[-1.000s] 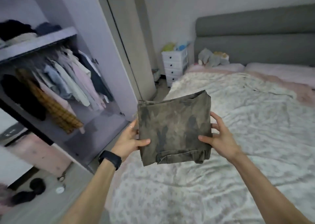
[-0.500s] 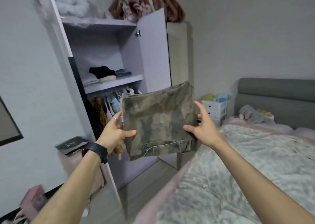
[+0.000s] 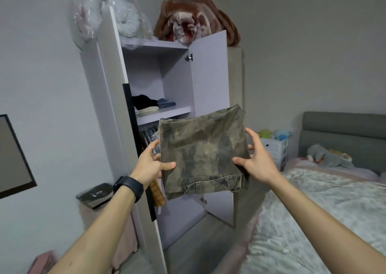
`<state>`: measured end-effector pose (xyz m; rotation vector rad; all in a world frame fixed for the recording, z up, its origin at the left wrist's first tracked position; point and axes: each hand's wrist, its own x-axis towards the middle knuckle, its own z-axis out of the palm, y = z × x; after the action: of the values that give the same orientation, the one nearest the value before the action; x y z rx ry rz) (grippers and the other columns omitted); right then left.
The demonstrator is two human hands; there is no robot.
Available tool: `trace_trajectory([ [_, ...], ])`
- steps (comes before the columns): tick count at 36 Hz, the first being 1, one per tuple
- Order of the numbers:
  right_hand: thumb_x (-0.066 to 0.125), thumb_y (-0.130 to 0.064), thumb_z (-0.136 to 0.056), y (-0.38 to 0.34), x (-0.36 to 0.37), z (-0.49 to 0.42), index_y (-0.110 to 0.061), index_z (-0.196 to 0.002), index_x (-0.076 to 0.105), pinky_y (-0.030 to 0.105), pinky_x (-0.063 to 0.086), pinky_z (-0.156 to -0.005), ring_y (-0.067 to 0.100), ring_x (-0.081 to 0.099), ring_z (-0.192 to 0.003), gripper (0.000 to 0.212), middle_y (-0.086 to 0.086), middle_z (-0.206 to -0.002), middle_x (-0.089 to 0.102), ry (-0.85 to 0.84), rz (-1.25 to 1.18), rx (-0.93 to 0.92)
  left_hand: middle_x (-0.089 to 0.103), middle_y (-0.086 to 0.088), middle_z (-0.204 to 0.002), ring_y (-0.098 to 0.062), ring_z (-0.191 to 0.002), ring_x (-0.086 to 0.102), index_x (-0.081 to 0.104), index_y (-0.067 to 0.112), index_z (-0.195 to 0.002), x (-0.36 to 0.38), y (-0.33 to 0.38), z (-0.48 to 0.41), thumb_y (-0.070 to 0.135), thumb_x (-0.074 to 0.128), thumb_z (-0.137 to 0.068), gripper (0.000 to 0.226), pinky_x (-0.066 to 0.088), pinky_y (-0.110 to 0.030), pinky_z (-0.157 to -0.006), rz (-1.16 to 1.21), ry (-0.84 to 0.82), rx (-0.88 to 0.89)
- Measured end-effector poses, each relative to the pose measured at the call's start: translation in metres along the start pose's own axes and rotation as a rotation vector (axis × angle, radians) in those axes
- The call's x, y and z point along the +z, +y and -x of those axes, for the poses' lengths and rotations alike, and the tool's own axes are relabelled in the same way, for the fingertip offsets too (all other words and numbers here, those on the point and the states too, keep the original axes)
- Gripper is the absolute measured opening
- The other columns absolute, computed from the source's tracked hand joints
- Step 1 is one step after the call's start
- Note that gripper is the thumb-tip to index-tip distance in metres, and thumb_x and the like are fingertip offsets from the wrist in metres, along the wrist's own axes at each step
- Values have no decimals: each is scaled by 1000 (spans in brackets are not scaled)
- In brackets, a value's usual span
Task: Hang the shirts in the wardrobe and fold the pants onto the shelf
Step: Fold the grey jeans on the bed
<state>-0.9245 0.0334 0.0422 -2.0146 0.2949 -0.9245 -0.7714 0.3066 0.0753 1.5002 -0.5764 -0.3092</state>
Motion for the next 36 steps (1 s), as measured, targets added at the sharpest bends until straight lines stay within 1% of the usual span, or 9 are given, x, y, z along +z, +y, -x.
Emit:
trace_trajectory([
  [11,82,-16,-81,20,55,-81,-77,-126,27,47,60,-85,18,74,-89,93,-4,-107,62,32,-10,-71,71,1,-106,-11,-89,71,42,39,-133,-40,-12,-99,-11,78,-76,84,60,-34,-60,-27,1,42],
  [17,82,-17,-82,38,82,-142,-79,-126,26,28,60,-70,9,74,-79,94,-9,-107,60,43,-13,-69,76,2,-99,-11,-88,74,39,30,-147,-52,-15,-167,-12,78,-77,91,60,-38,-72,-49,6,66],
  [21,82,-16,-80,50,100,-173,-74,-131,28,42,63,-80,12,74,-82,94,-10,-106,62,64,12,-30,76,-2,-100,-18,-93,74,40,30,-147,-60,-18,-209,-15,77,-75,92,61,-45,-77,-41,-2,61],
  [26,82,-15,-81,62,118,-211,-62,-141,28,46,60,-88,18,71,-96,92,-11,-107,59,112,35,-22,72,-12,-112,-22,-94,73,38,27,-150,-62,-24,-268,-17,74,-77,92,61,-36,-61,1,-57,70],
  [28,82,-17,-82,66,120,-218,-59,-142,28,37,61,-84,14,68,-99,91,-16,-108,59,143,59,-25,69,-16,-117,-26,-100,70,36,25,-150,-58,-29,-288,-17,73,-78,91,62,-40,-66,-2,-71,74],
  [30,83,-19,-81,76,126,-220,-60,-140,28,13,53,-72,6,65,-94,90,-25,-108,56,201,109,-14,70,-15,-116,-26,-102,69,35,24,-150,-54,-43,-307,-17,72,-79,90,60,-48,-79,1,-95,62],
  [33,84,-19,-80,91,127,-216,-58,-140,30,2,44,-67,1,63,-91,90,-30,-103,54,274,165,17,73,-1,-97,-12,-85,71,37,28,-144,-43,-66,-335,-18,72,-78,87,60,-44,-78,16,-137,48],
  [34,85,-19,-79,98,125,-214,-57,-141,29,5,47,-72,5,64,-94,91,-29,-103,55,288,180,40,73,1,-95,-11,-83,71,37,29,-143,-37,-73,-341,-18,73,-78,87,60,-45,-79,13,-163,36],
  [36,85,-20,-80,110,121,-206,-56,-142,28,31,56,-89,16,64,-105,92,-20,-108,59,303,202,89,73,-4,-100,-19,-91,72,37,25,-145,-26,-87,-352,-17,74,-77,88,57,-52,-88,12,-210,12],
])
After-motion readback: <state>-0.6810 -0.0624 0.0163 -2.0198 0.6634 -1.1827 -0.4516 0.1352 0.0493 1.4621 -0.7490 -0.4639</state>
